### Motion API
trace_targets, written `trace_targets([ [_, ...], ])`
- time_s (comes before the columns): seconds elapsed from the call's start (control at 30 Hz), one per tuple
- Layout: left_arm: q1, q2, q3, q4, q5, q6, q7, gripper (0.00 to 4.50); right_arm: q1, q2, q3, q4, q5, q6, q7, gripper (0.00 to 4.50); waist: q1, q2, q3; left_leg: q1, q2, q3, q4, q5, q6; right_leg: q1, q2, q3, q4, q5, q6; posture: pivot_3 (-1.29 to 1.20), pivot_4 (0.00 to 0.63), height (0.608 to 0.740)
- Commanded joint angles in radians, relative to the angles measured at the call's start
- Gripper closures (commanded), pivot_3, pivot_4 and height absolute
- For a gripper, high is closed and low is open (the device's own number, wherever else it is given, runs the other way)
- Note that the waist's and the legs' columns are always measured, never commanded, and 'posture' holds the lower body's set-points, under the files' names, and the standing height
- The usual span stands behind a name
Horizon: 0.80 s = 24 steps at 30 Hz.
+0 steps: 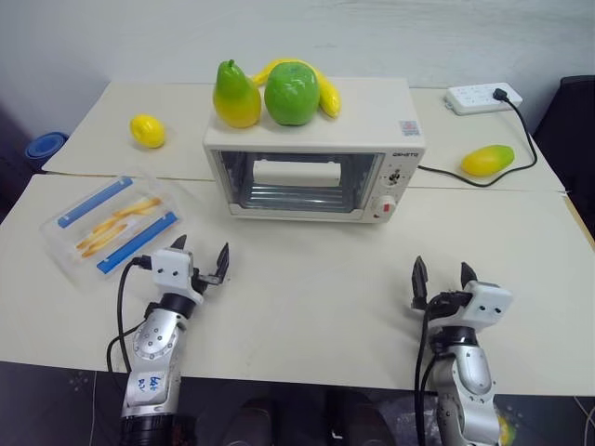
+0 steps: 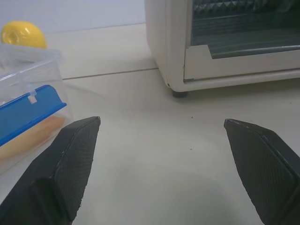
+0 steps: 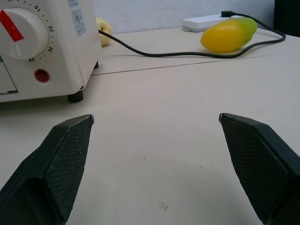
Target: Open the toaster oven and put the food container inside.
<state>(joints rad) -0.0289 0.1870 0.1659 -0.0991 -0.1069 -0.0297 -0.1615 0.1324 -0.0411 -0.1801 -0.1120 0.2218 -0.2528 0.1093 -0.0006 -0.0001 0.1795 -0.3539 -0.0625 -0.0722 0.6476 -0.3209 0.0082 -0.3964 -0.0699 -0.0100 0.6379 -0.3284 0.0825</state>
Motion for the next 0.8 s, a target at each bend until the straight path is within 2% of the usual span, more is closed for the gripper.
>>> trace_targets([
  [0.03,-0.007,0.006,0.004,-0.008,-0.01,-0.011,-0.008,0.0,-0.003,0.0,-0.002,-0.01,-0.005,-0.026,0.004,0.02,0.0,0.0,0.0,0.0,0.0,0.0,0.0,0.0,0.0,0.0,0.0,0.0,0.0,0.0,0.0,0.0,0.15,0.74],
  [0.13,-0.002,0.014,0.025,-0.04,-0.083,0.025,-0.05,0.0,0.002,-0.057,0.013,-0.072,0.047,0.014,0.09,0.02,0.0,0.0,0.0,0.0,0.0,0.0,0.0,0.0,0.0,0.0,0.0,0.0,0.0,0.0,0.0,0.0,0.15,0.74],
  [0.2,0.03,0.075,0.032,-0.116,-0.252,0.067,-0.241,0.0,0.01,-0.141,0.045,-0.179,0.154,0.112,0.212,0.02,-0.002,0.0,0.0,0.0,0.0,0.0,0.0,0.0,0.0,0.0,0.0,0.0,0.0,0.0,0.0,0.0,0.15,0.74],
  [0.27,0.042,0.143,0.093,-0.156,-0.395,0.127,-0.342,0.0,0.001,-0.239,0.069,-0.274,0.238,0.208,0.315,0.02,-0.006,0.0,0.0,-0.001,0.001,0.001,0.0,0.0,0.0,-0.001,0.0,0.0,0.0,0.0,0.0,0.0,0.15,0.74],
  [0.4,0.051,0.393,0.239,-0.155,-0.638,0.35,-0.557,0.0,-0.144,-0.464,0.132,-0.365,0.404,0.503,0.491,0.02,-0.014,-0.002,0.001,0.0,0.004,0.001,0.001,0.0,0.0,0.0,0.002,0.0,0.001,0.0,-0.002,0.0,0.15,0.74],
  [0.47,0.048,0.513,0.283,-0.131,-0.716,0.429,-0.681,0.0,-0.248,-0.529,0.16,-0.342,0.451,0.601,0.555,0.02,-0.015,-0.002,0.001,0.0,0.005,0.0,0.001,0.0,0.0,0.0,0.002,0.0,0.0,0.001,-0.004,0.0,0.15,0.74],
  [0.53,0.027,0.589,0.312,-0.109,-0.778,0.491,-0.762,0.0,-0.349,-0.545,0.178,-0.296,0.461,0.648,0.59,0.02,-0.011,-0.002,0.001,0.001,0.005,0.0,0.0,-0.001,0.0,0.001,0.002,-0.001,-0.001,0.001,-0.005,0.0,0.15,0.74],
  [0.63,-0.033,0.644,0.313,-0.114,-0.828,0.564,-0.784,0.0,-0.511,-0.499,0.192,-0.177,0.436,0.683,0.582,0.02,-0.001,-0.002,0.001,-0.001,0.005,-0.001,0.0,-0.001,0.001,0.0,0.002,-0.001,-0.004,0.001,-0.005,0.0,0.15,0.74],
  [0.8,-0.068,0.618,0.274,-0.146,-0.798,0.549,-0.806,0.0,-0.687,-0.452,0.231,0.022,0.334,0.658,0.606,0.02,-0.002,-0.002,0.001,-0.004,0.004,-0.001,0.0,-0.002,0.002,-0.001,0.002,-0.002,-0.009,0.001,-0.004,0.0,0.15,0.74],
])
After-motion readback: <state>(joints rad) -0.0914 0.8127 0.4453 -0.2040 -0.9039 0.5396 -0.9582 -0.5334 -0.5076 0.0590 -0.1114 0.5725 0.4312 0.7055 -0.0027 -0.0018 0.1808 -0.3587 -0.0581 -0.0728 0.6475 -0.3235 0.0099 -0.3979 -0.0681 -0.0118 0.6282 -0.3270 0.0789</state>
